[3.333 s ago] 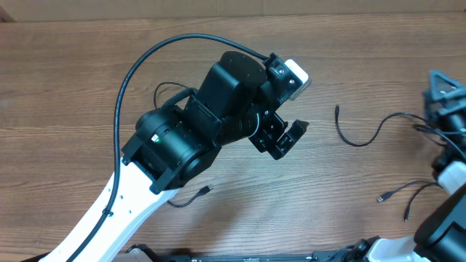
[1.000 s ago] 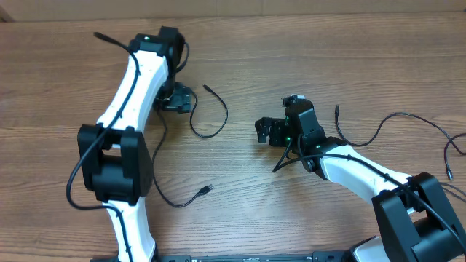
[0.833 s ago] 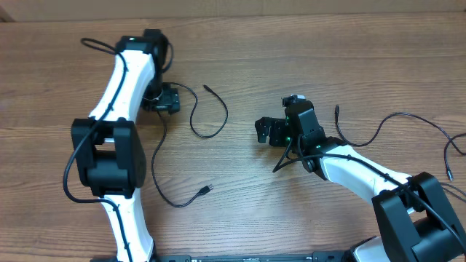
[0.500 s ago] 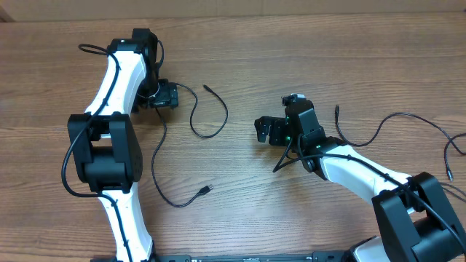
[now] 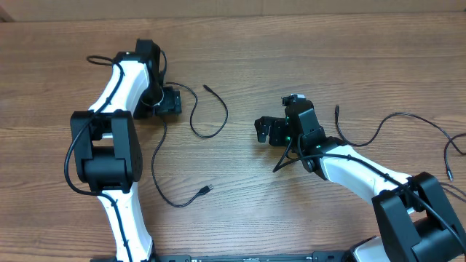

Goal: Untangle cables
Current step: 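Grasp a black cable with the left gripper near the table, then lift the cable with the left gripper and pass it to the right gripper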

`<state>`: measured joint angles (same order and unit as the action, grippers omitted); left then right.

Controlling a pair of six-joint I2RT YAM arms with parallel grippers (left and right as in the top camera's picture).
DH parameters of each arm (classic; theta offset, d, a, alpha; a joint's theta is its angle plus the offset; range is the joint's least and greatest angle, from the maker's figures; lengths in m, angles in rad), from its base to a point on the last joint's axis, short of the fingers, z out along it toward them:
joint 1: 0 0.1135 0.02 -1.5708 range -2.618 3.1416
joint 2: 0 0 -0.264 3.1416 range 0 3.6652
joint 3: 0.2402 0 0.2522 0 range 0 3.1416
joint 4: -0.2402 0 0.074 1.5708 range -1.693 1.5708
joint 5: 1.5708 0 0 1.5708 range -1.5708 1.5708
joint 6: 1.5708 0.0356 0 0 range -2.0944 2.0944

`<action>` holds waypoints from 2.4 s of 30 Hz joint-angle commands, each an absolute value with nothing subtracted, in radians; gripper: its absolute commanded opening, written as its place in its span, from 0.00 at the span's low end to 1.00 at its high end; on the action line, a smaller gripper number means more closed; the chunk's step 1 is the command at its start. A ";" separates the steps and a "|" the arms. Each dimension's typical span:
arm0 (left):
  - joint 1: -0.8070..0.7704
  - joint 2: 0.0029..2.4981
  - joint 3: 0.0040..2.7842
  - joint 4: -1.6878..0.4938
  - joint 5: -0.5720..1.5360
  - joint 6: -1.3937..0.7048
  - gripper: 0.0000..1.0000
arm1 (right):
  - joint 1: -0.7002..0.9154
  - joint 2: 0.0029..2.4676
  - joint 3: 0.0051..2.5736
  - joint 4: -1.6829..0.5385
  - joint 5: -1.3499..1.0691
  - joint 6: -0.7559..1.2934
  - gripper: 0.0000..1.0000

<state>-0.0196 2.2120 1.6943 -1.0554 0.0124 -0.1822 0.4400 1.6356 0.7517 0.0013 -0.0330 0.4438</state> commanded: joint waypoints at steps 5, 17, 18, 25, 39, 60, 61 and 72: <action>-0.025 2.220 1.671 -1.009 0.042 -0.171 0.31 | 0.443 1.631 0.752 0.005 -0.019 0.440 1.00; -0.025 2.199 1.706 -1.059 0.132 -0.121 0.04 | 0.443 1.631 0.752 -0.010 -0.024 0.440 1.00; -0.025 2.189 1.721 -1.081 0.141 -0.099 0.04 | 0.443 1.631 0.752 -0.012 -0.031 0.440 1.00; -0.052 1.974 1.792 -1.145 0.315 0.158 0.04 | 0.443 1.599 0.753 -0.006 -0.219 0.355 0.90; -0.129 1.484 1.792 -1.232 0.332 0.628 0.04 | 0.444 1.184 0.753 -0.043 -0.651 0.153 0.98; -0.283 1.481 1.791 -1.380 0.816 1.055 0.05 | 0.444 1.015 0.753 0.120 -0.822 0.156 0.84; -0.286 1.481 1.791 -1.379 0.802 1.055 0.04 | 0.444 1.015 0.753 0.125 -0.833 0.156 0.84; -0.289 1.484 1.790 -1.381 0.786 1.050 0.04 | 0.444 1.015 0.753 0.138 -0.844 0.156 0.29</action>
